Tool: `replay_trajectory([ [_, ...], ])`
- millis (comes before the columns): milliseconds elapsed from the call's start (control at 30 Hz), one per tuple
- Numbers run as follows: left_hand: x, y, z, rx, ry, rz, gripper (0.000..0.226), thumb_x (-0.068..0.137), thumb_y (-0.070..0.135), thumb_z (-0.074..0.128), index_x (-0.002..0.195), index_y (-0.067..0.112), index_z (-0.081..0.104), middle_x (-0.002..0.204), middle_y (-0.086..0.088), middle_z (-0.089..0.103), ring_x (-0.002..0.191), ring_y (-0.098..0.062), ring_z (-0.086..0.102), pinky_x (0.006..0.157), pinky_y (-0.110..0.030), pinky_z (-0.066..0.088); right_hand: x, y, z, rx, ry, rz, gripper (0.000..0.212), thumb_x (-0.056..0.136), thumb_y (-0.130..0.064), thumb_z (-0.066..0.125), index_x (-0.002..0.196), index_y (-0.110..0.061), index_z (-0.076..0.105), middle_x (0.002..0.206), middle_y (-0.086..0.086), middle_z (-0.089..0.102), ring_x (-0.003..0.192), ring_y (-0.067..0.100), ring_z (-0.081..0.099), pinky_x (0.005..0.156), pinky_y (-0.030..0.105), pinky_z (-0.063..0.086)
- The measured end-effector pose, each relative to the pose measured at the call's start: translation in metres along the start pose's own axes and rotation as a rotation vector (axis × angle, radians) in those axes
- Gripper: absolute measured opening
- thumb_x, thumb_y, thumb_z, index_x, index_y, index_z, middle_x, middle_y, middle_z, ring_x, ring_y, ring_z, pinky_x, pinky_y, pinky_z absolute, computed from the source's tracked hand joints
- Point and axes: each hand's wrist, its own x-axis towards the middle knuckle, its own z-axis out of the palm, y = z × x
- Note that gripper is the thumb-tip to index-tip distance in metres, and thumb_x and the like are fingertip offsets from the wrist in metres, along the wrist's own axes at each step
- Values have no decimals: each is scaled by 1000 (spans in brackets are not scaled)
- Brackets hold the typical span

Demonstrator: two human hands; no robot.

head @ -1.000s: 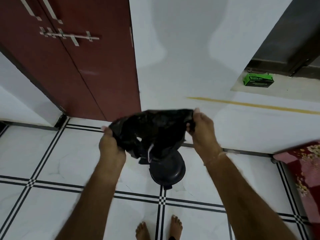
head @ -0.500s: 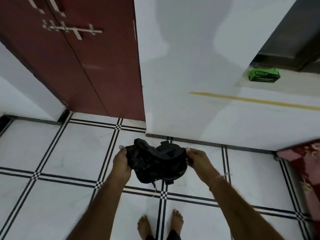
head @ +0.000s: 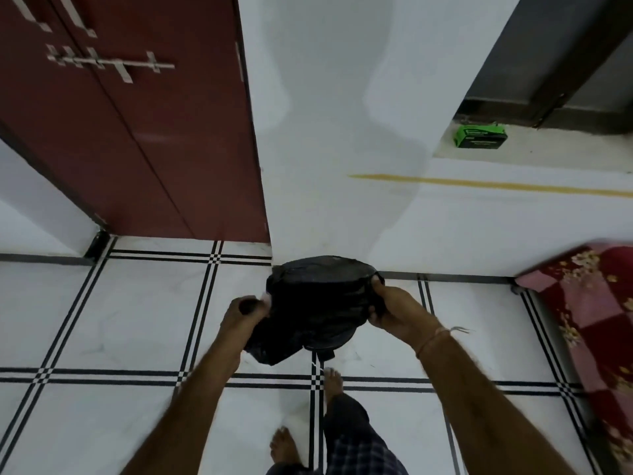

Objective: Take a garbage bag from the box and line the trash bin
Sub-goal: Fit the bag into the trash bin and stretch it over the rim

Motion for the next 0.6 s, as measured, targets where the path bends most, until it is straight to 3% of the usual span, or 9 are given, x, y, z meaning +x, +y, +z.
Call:
replay_trajectory([
  [67,1,-6,-1,117,-33,-4,61,74,67,74,107,15,75,107,-9,78,105,-30,71,93,-50,59,-5,-5,0,1,-34,53,31,102,-38,56,88,-12,65,74,3,59,57,13,49,48,23,42],
  [167,5,-11,-9,-145,-147,-101,58,87,62,59,119,16,72,106,-11,80,100,-30,74,84,-45,60,-3,-14,-5,53,-131,96,40,100,-43,57,79,-13,72,67,1,63,50,12,53,41,21,40],
  [233,11,-17,-13,-339,-227,-160,59,98,61,44,130,16,66,114,-10,78,102,-24,73,103,-51,51,6,-18,-10,141,-216,130,50,99,-50,54,75,-13,77,65,0,63,44,8,51,35,15,37],
  [267,17,-20,-15,-431,-251,-192,63,98,63,41,135,16,64,122,-11,75,112,-25,70,113,-52,44,14,-21,-12,187,-254,148,54,99,-53,51,75,-13,78,63,-2,62,41,5,49,33,12,34],
  [333,28,-26,-13,-562,-237,-232,70,95,65,40,138,15,62,133,-13,70,127,-30,62,117,-52,39,32,-22,-15,261,-276,189,61,99,-57,47,73,-11,78,61,-4,61,37,3,47,32,9,33],
  [400,39,-33,-5,-582,-155,-227,69,96,65,38,132,14,65,127,-12,73,121,-31,65,106,-53,49,51,-18,-19,319,-232,198,58,97,-55,49,77,-8,76,63,-2,63,37,3,49,34,10,39],
  [500,62,-48,14,-517,-16,-195,58,99,58,43,129,14,67,121,-11,76,110,-30,72,72,-40,63,80,-6,-29,383,-118,133,44,98,-45,55,97,-4,68,75,6,71,51,9,60,46,17,53],
  [600,85,-68,45,-487,-10,-204,54,98,53,50,130,13,67,122,-13,75,111,-33,72,72,-41,64,108,11,-43,357,-27,82,36,99,-35,58,111,-2,67,104,15,73,78,20,69,67,28,62],
])
